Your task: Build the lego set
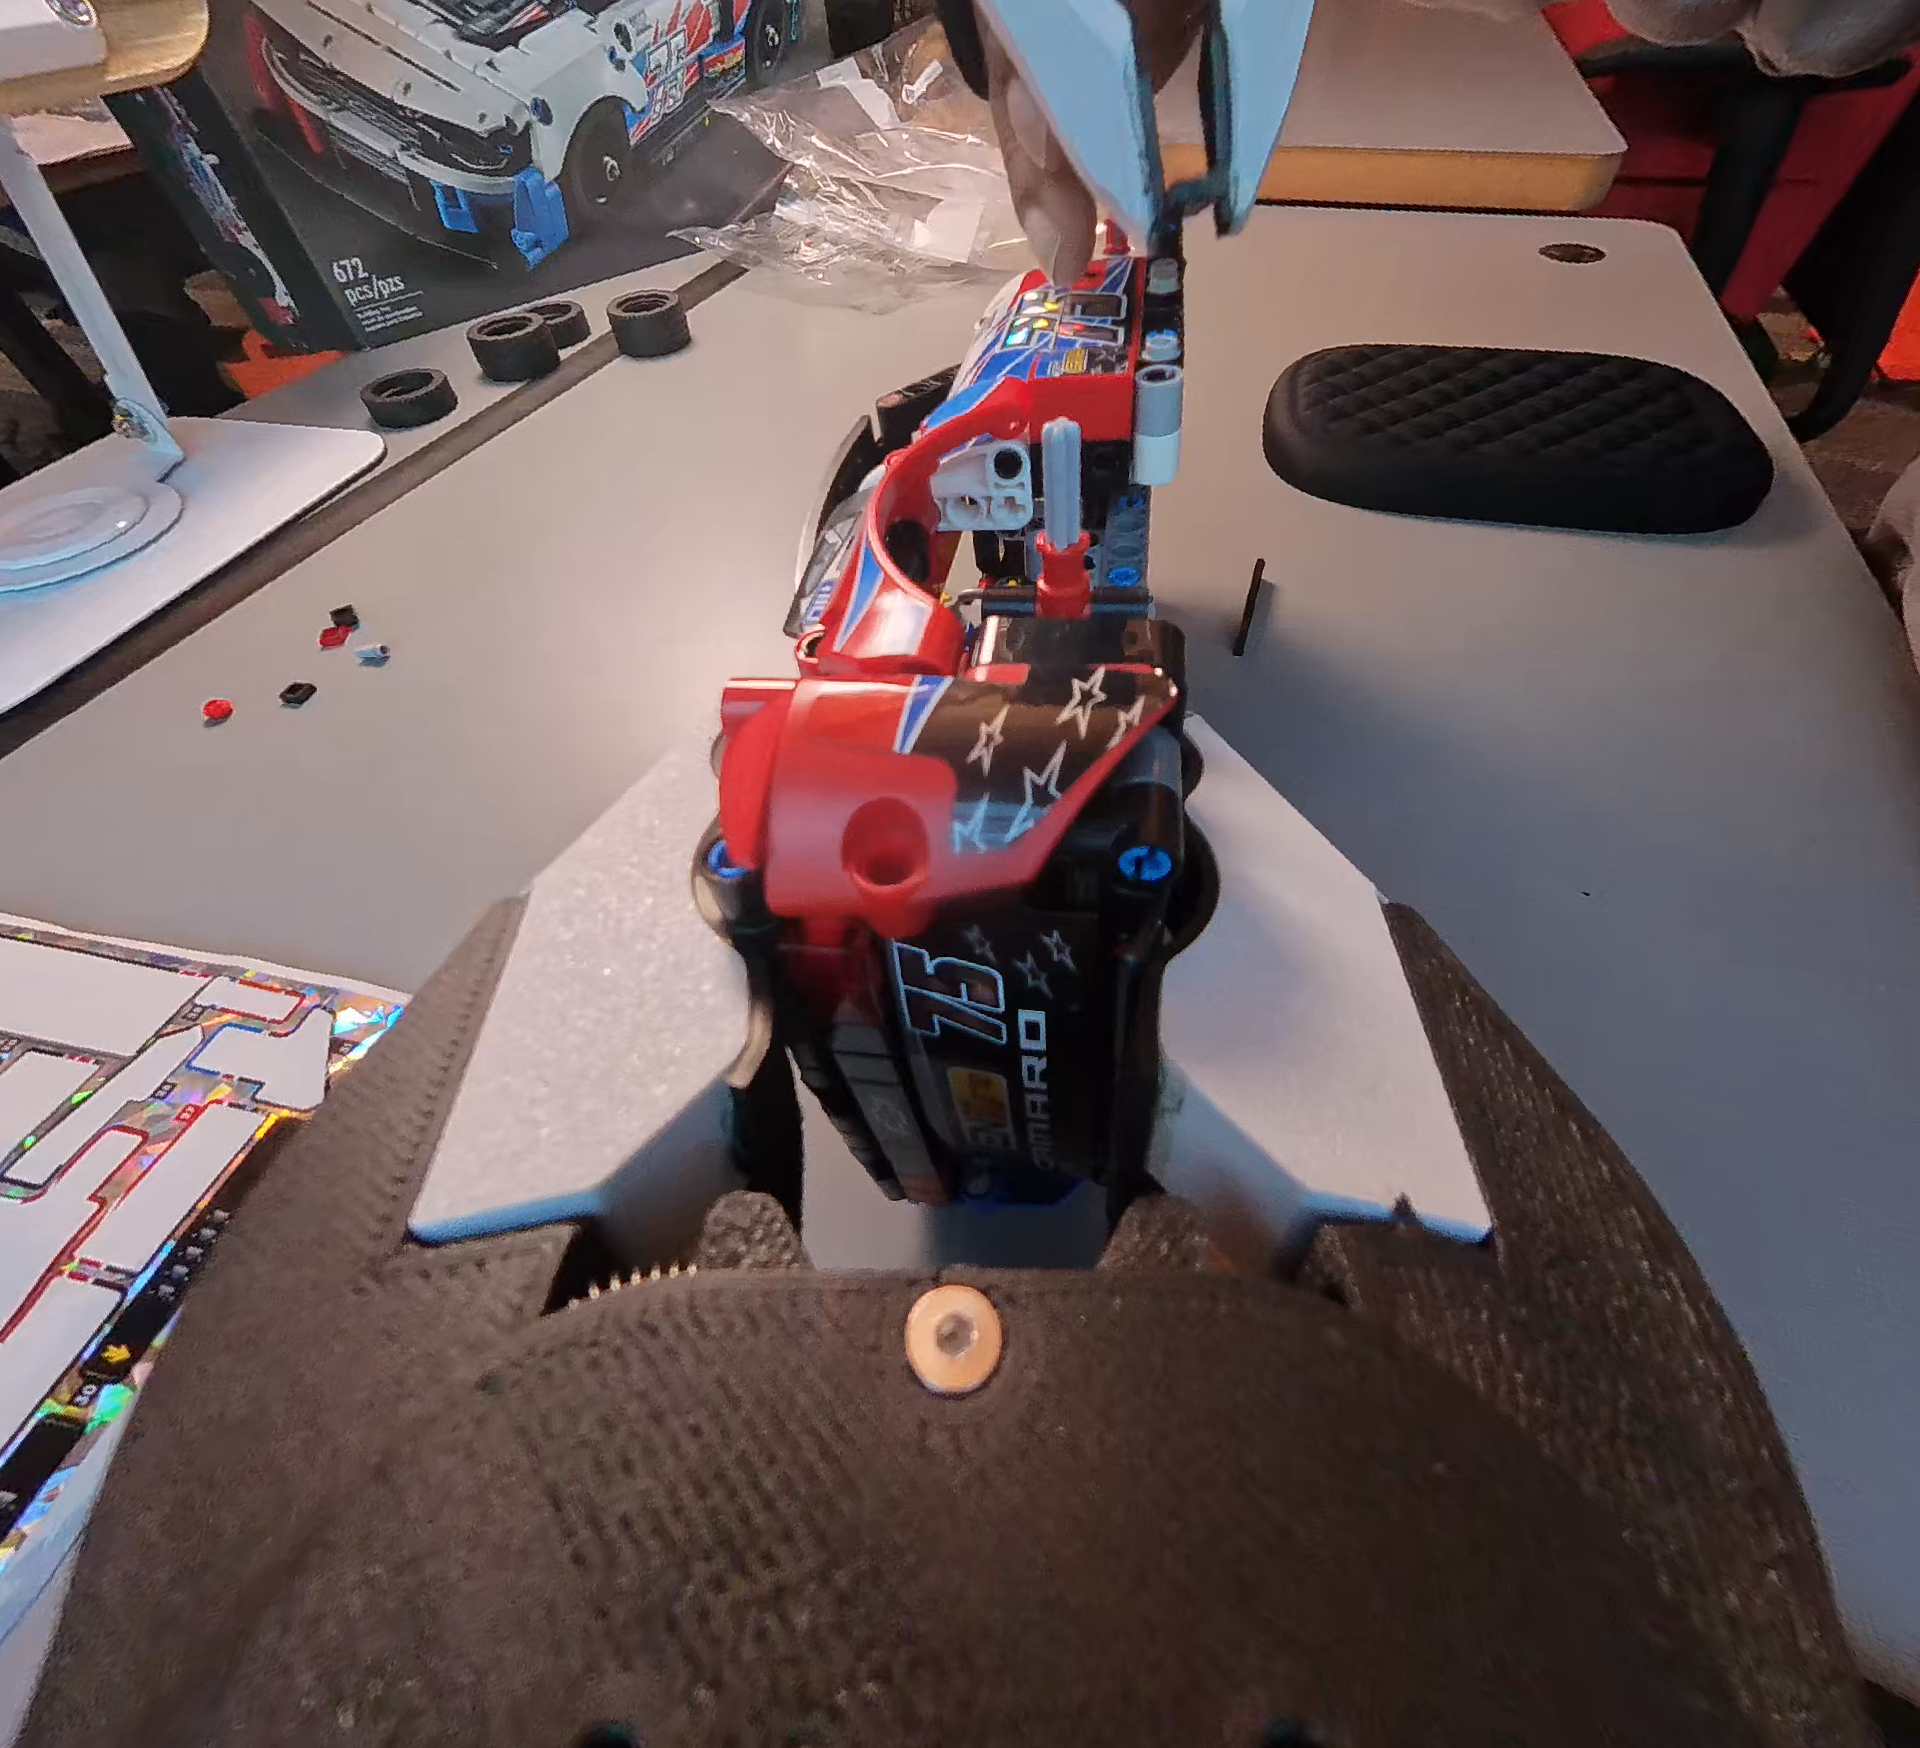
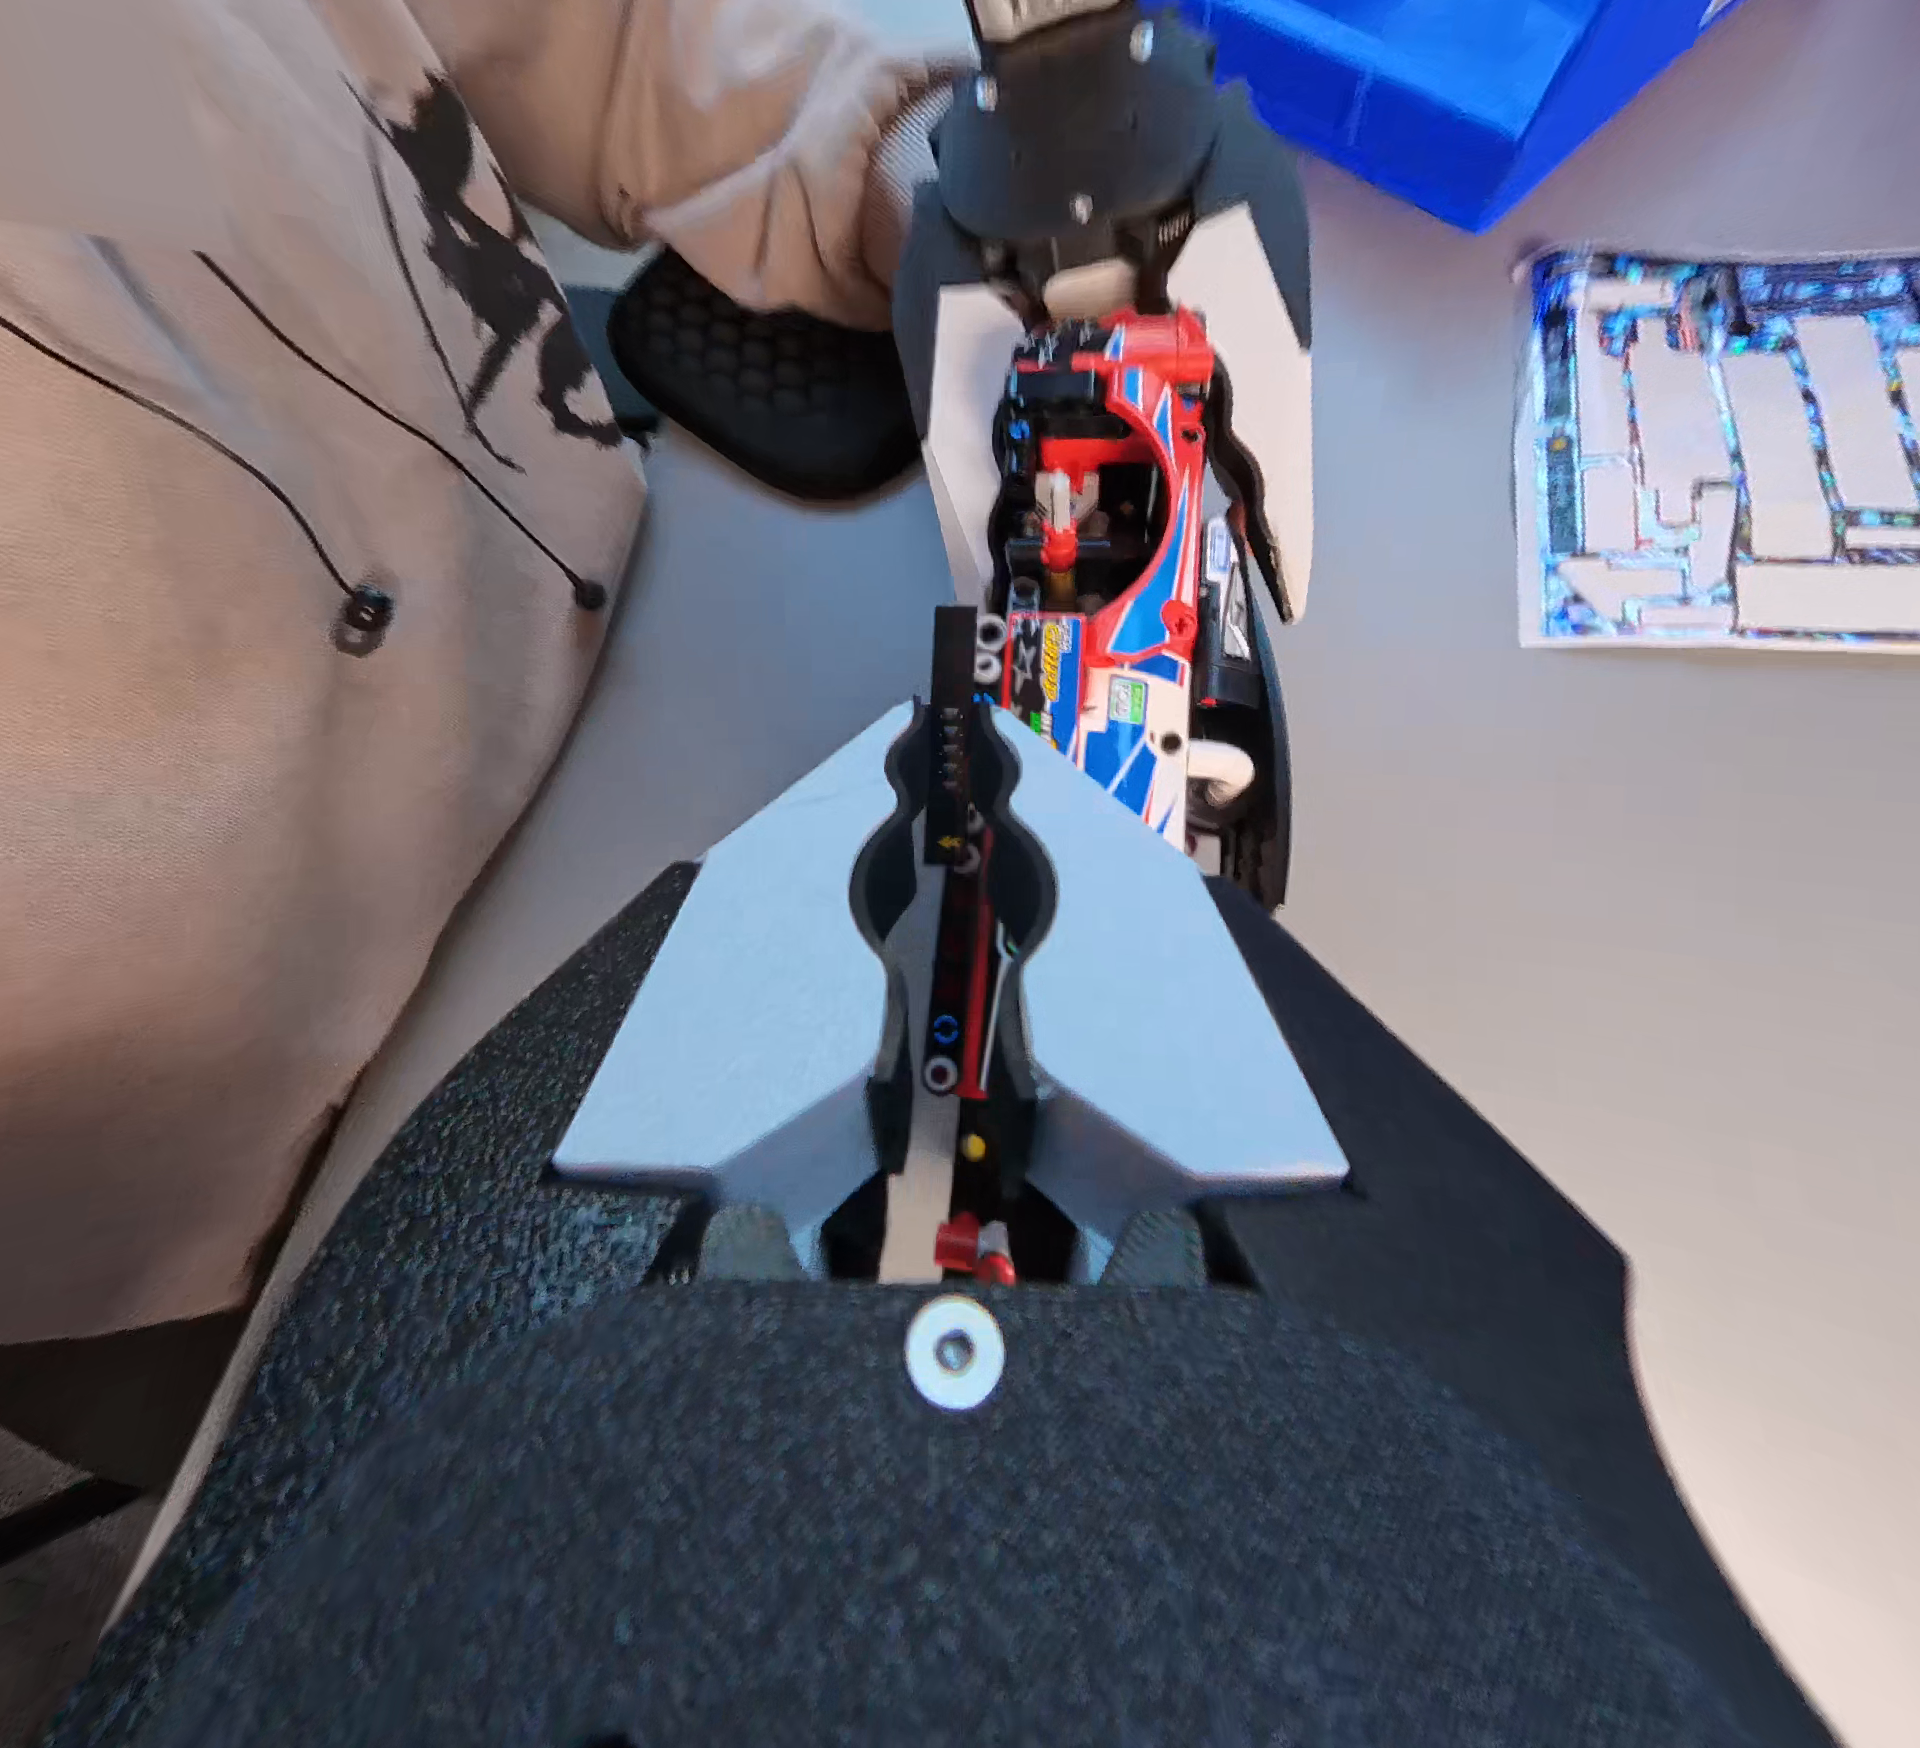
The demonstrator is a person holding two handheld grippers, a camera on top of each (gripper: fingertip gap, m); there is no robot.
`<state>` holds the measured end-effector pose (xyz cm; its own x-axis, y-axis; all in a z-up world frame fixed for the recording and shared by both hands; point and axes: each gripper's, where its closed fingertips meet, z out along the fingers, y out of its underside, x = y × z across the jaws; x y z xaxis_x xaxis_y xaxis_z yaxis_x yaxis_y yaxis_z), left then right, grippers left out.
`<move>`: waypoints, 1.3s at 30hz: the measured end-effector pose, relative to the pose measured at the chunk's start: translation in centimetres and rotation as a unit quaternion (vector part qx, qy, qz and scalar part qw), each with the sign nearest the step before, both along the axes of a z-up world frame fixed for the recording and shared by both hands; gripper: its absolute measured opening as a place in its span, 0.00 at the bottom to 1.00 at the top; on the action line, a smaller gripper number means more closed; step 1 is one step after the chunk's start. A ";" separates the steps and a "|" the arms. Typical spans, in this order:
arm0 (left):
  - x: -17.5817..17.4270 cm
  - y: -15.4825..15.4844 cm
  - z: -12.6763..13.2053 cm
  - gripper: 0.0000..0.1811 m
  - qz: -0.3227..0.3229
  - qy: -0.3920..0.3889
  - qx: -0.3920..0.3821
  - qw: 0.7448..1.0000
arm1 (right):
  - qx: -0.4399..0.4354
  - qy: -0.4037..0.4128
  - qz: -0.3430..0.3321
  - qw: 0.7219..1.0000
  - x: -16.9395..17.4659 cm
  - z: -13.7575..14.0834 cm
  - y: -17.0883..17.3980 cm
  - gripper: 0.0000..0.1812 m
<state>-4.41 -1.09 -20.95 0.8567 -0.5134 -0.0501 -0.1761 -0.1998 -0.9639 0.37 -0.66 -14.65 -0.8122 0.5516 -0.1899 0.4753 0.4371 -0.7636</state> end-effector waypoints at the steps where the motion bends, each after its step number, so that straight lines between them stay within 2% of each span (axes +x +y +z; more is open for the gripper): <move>1: -0.1 0.0 0.0 0.42 0.003 -0.002 -0.001 1.000 | -0.008 0.007 -0.004 1.000 -0.1 0.5 0.0 0.02; 5: -0.1 0.0 0.0 0.42 0.002 0.000 -0.002 1.000 | 0.004 0.019 -0.018 1.000 -0.4 0.8 0.2 0.03; 10: -0.2 0.0 0.0 0.42 0.006 -0.007 -0.007 1.000 | 0.068 0.011 -0.031 0.997 -0.8 0.5 0.9 0.02; 14: -0.3 0.1 0.0 0.42 0.006 -0.013 -0.009 1.000 | 0.096 0.001 -0.033 0.995 -1.3 1.3 0.7 0.02; 19: -0.4 0.0 0.0 0.42 0.007 -0.020 -0.013 1.000 | 0.139 -0.028 -0.021 0.990 -1.1 -0.3 0.4 0.03; 25: -0.3 0.0 0.0 0.42 0.008 -0.018 -0.012 1.000 | 0.150 -0.037 -0.023 0.988 -1.1 -1.2 0.1 0.03; 39: -0.3 0.0 0.0 0.42 0.008 -0.019 -0.014 1.000 | 0.159 -0.039 -0.037 0.986 -1.1 -1.3 0.0 0.02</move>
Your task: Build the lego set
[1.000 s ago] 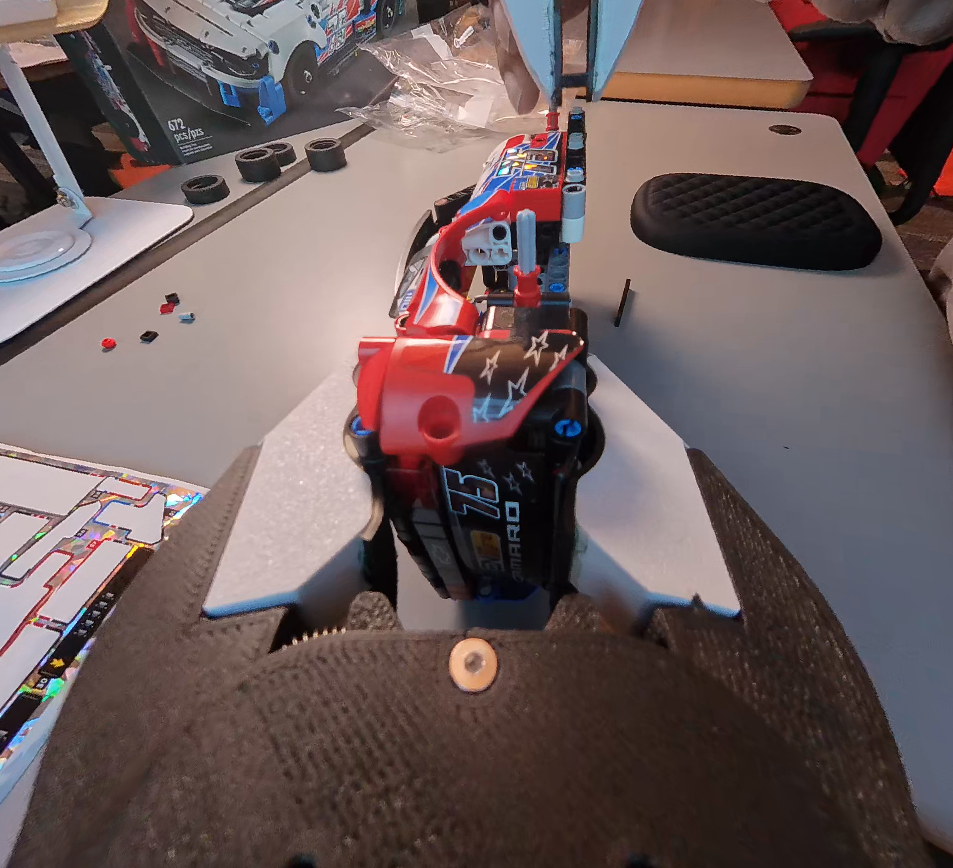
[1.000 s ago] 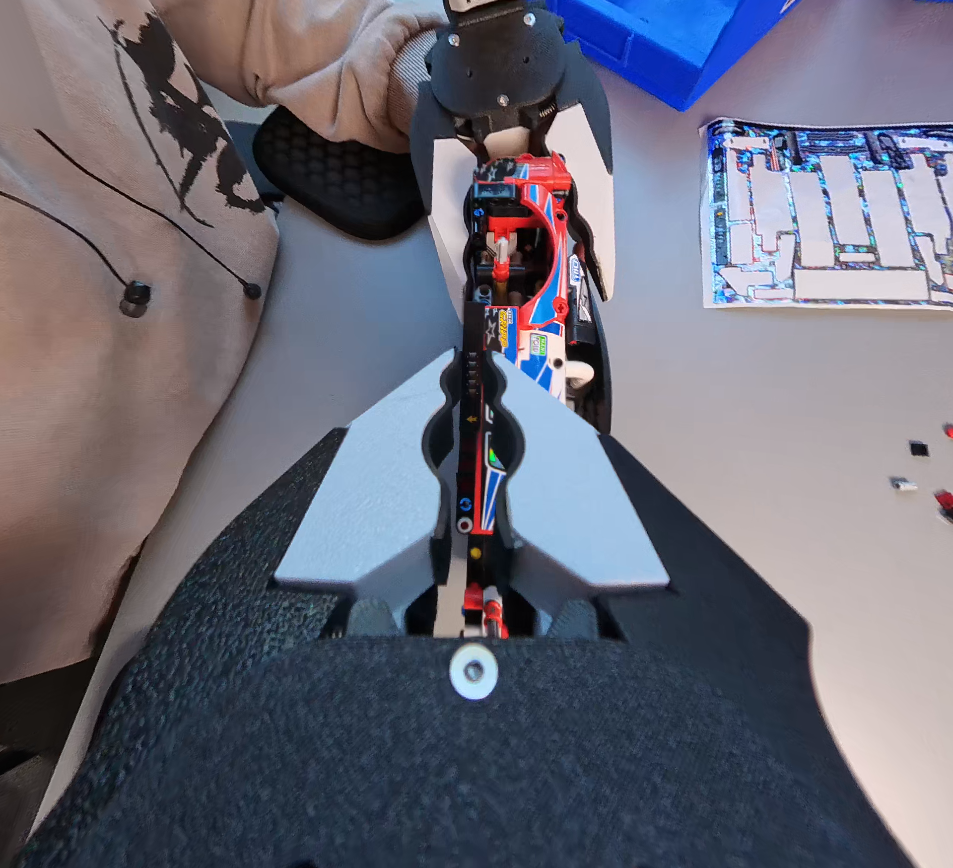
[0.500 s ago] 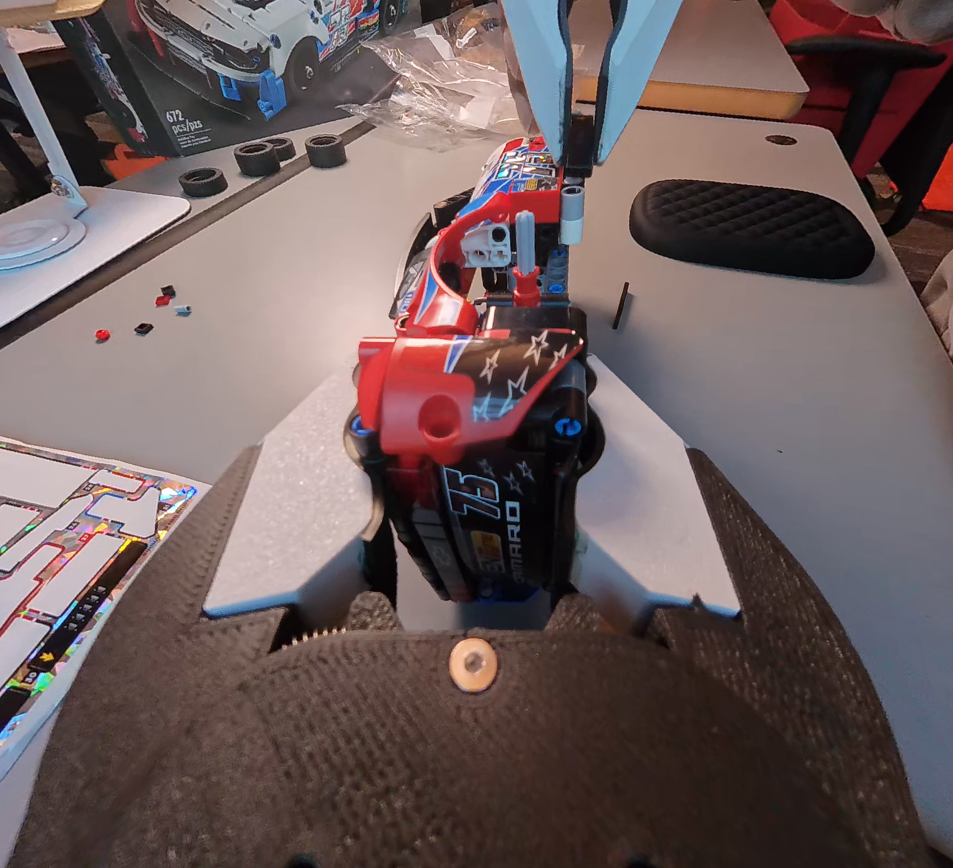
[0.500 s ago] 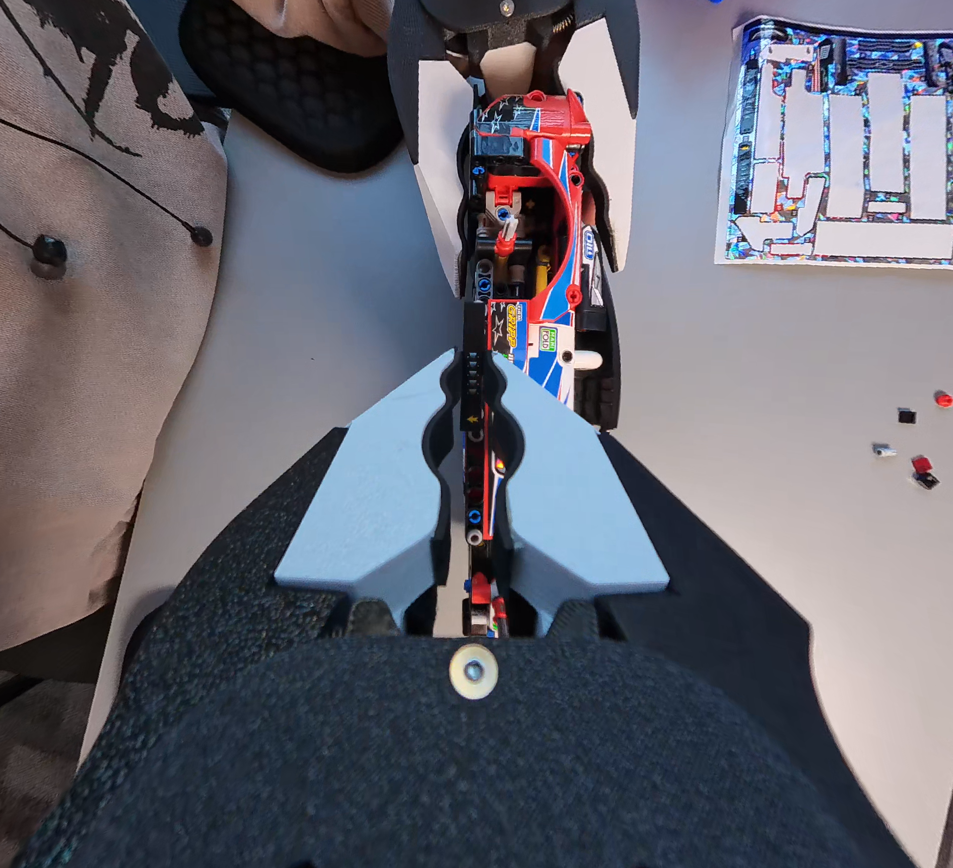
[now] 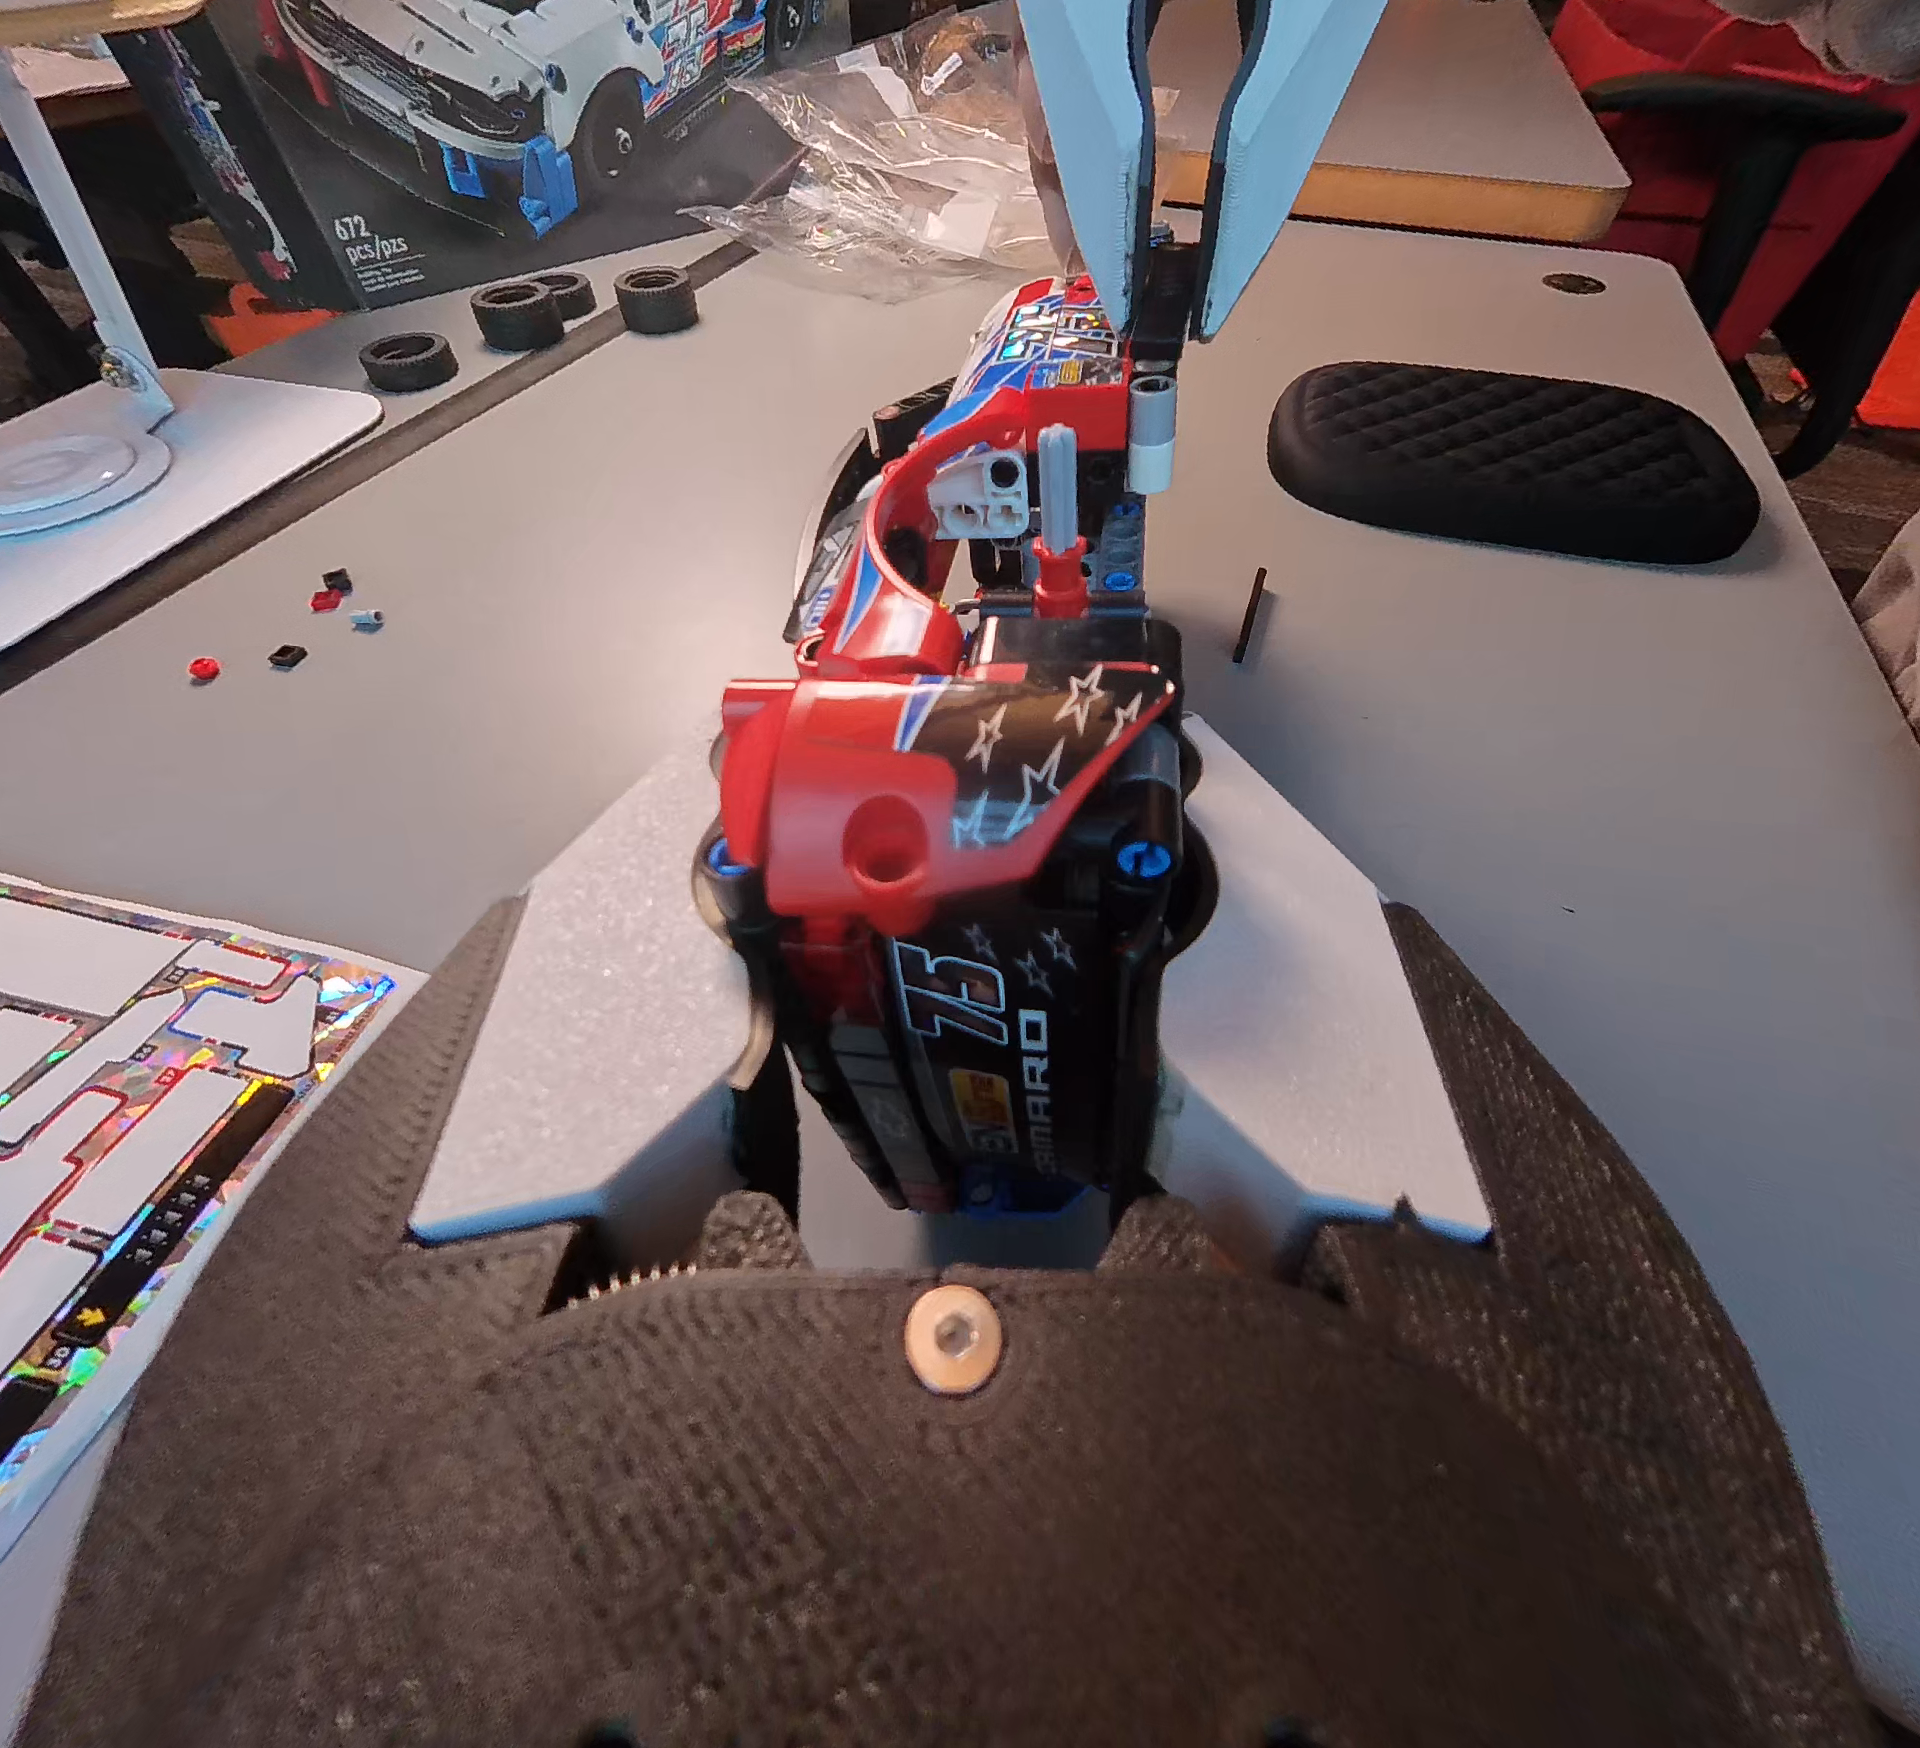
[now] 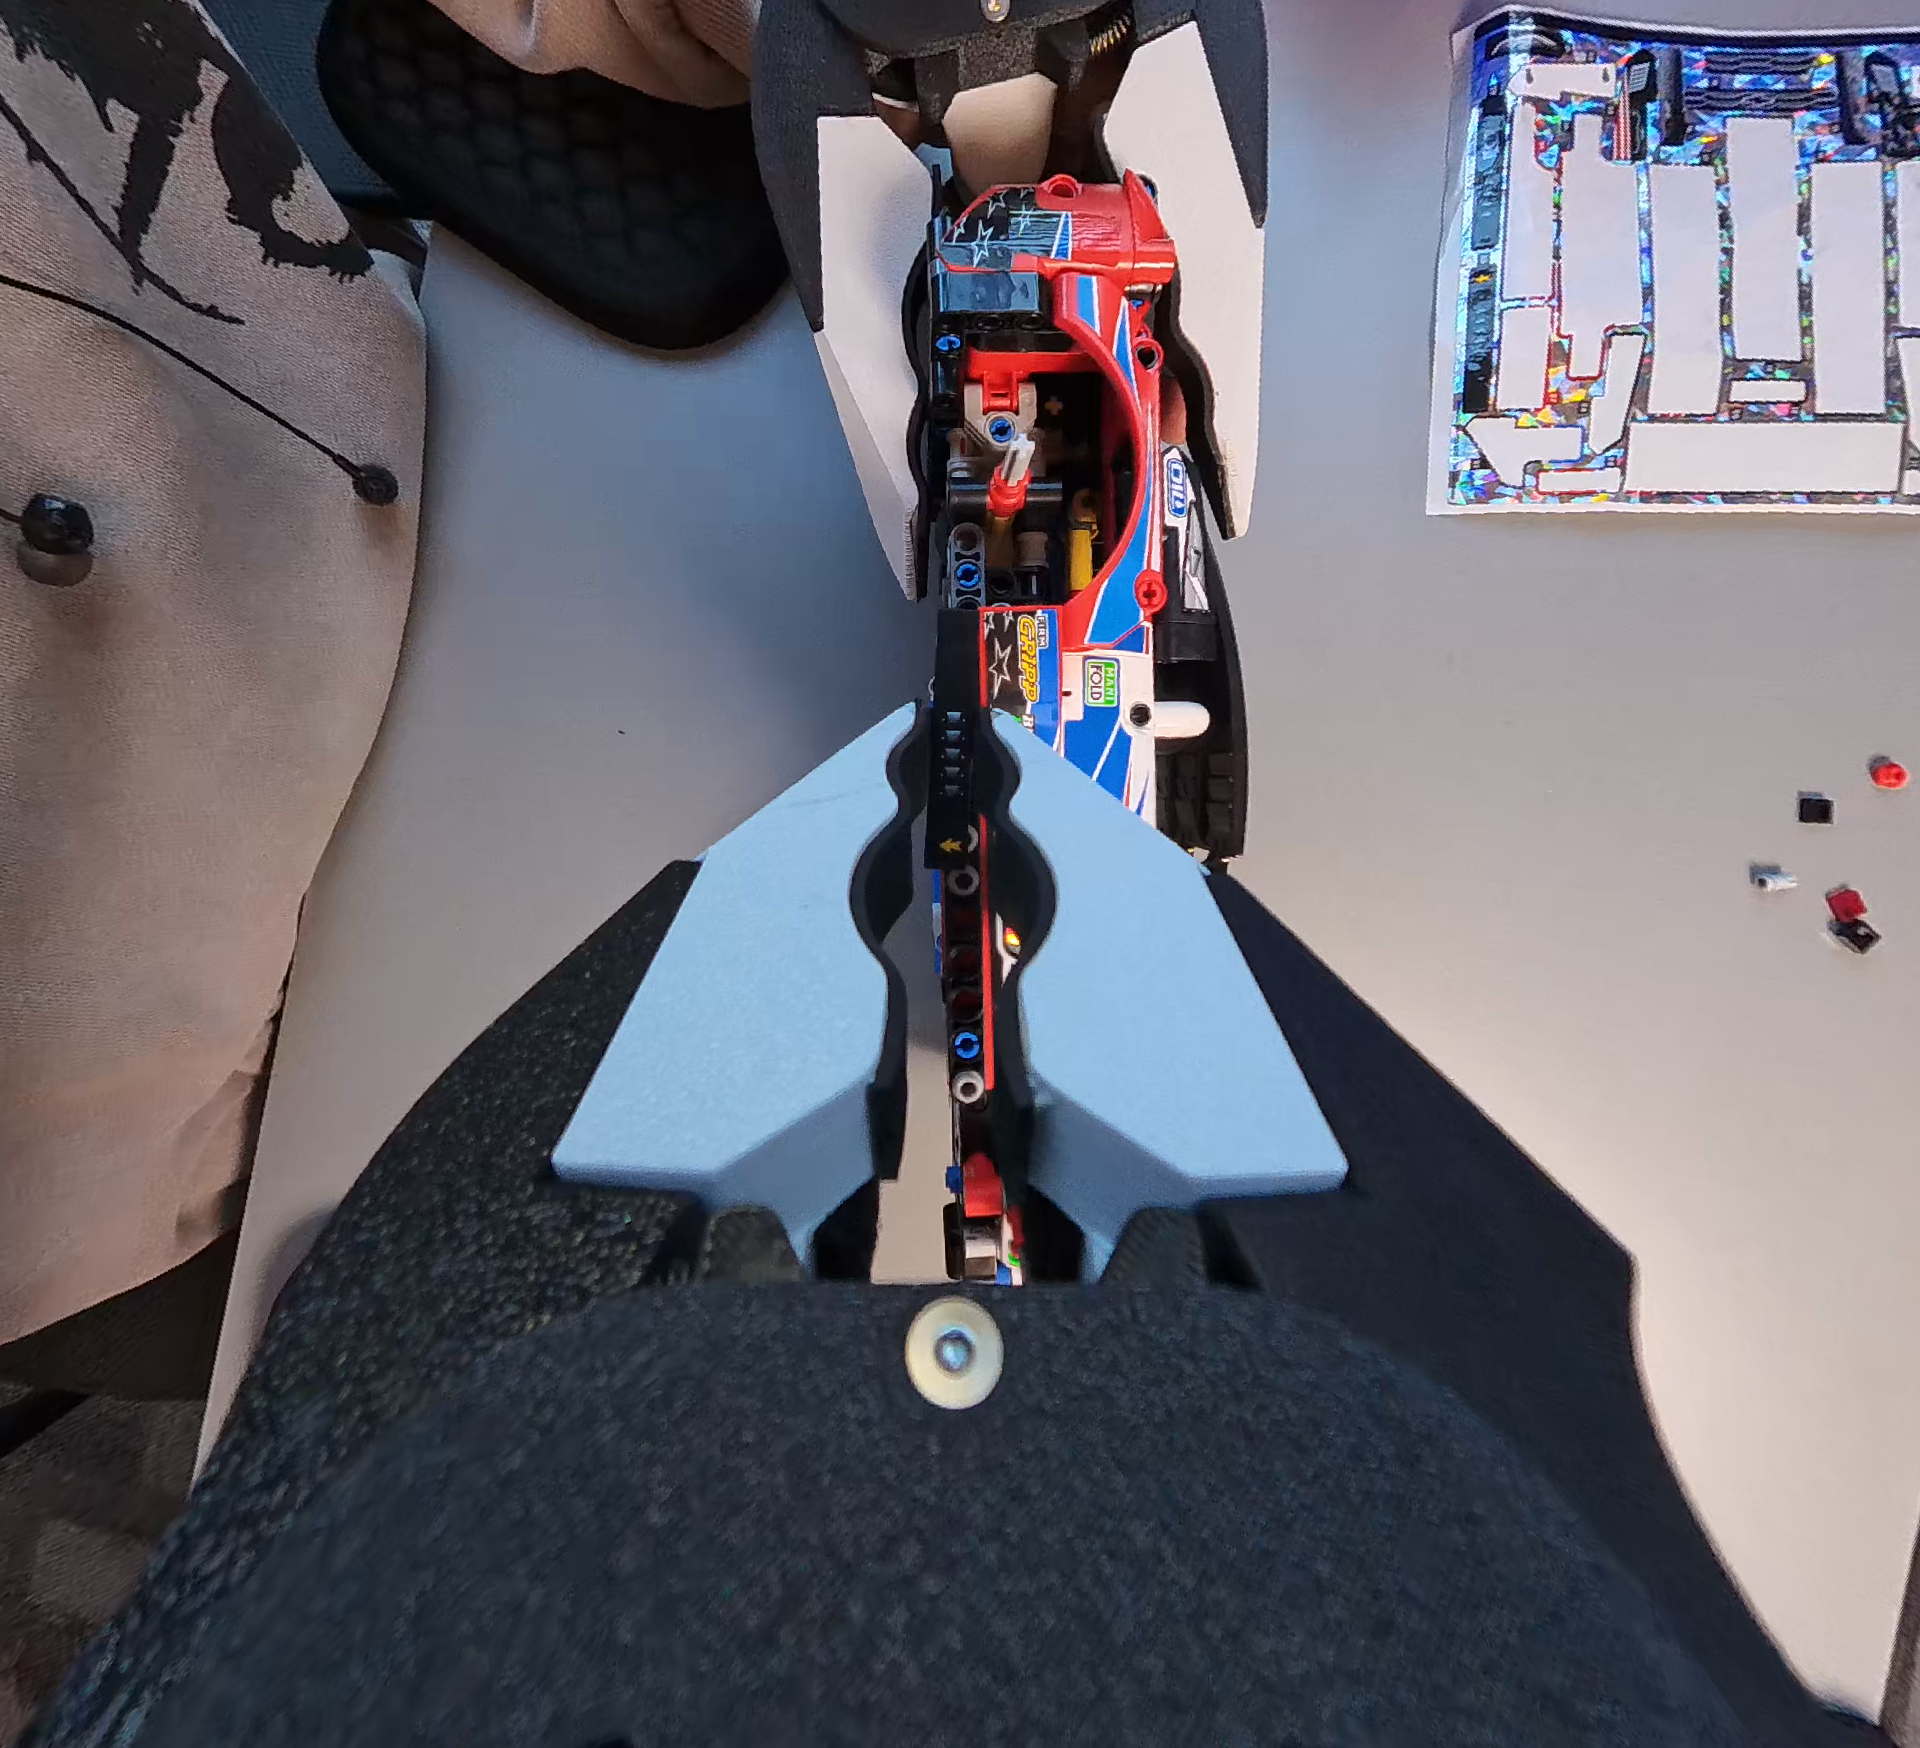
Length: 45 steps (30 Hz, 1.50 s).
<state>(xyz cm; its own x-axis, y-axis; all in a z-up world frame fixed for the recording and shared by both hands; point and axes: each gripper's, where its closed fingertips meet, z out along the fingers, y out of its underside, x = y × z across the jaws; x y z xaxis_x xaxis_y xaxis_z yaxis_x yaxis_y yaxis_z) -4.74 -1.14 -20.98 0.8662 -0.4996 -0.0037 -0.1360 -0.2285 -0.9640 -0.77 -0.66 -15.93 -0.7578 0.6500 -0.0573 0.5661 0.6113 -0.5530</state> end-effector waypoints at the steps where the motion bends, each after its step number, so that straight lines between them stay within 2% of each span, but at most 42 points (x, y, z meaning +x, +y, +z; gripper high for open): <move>1: 0.0 0.0 0.0 0.42 0.000 -0.001 0.000 1.000 | 0.000 0.001 0.000 1.000 0.0 0.0 0.0 0.03; 13: 0.0 0.0 0.0 0.42 -0.001 -0.001 0.000 1.000 | 0.006 0.025 0.001 1.000 -0.2 0.5 0.1 0.04; 17: 0.0 0.0 0.0 0.42 0.000 -0.004 -0.003 1.000 | 0.006 0.068 0.009 0.998 0.0 1.9 -0.3 0.05; 19: -0.1 0.0 -0.1 0.42 0.000 -0.007 -0.006 1.000 | 0.051 0.110 0.018 0.993 0.4 2.1 -0.4 0.06; 22: -0.1 0.0 -0.1 0.42 0.000 -0.010 -0.008 1.000 | 0.137 0.184 0.026 0.973 1.0 1.4 -0.3 0.07; 26: -0.2 0.0 -0.1 0.42 -0.001 -0.012 -0.010 1.000 | 0.242 0.277 0.011 0.930 0.7 0.0 0.8 0.11; 30: -0.2 0.0 -0.1 0.42 0.000 -0.014 -0.012 1.000 | 0.281 0.342 -0.005 0.897 0.2 0.3 1.2 0.11; 33: -0.1 0.0 -0.1 0.42 0.000 -0.012 -0.012 1.000 | 0.311 0.349 0.008 0.884 0.2 -0.2 1.4 0.11; 37: -0.2 0.0 -0.1 0.42 0.000 -0.013 -0.013 1.000 | 0.303 0.345 0.011 0.888 0.3 -0.5 1.4 0.09; 42: -0.1 -0.1 -0.1 0.42 -0.003 -0.013 -0.013 1.000 | 0.246 0.305 0.000 0.920 0.5 -0.6 1.4 0.08; 45: -0.2 -0.1 -0.2 0.42 -0.002 -0.015 -0.015 1.000 | 0.245 0.297 0.006 0.923 0.5 -0.5 1.5 0.08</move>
<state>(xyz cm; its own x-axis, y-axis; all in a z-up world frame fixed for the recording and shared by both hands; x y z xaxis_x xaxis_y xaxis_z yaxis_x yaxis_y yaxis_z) -4.90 -1.21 -21.15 0.8636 -0.5028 0.0364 -0.1086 -0.2561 -0.9605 -0.29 0.86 -16.48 -0.5678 0.4794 0.6691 0.2432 0.8743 -0.4201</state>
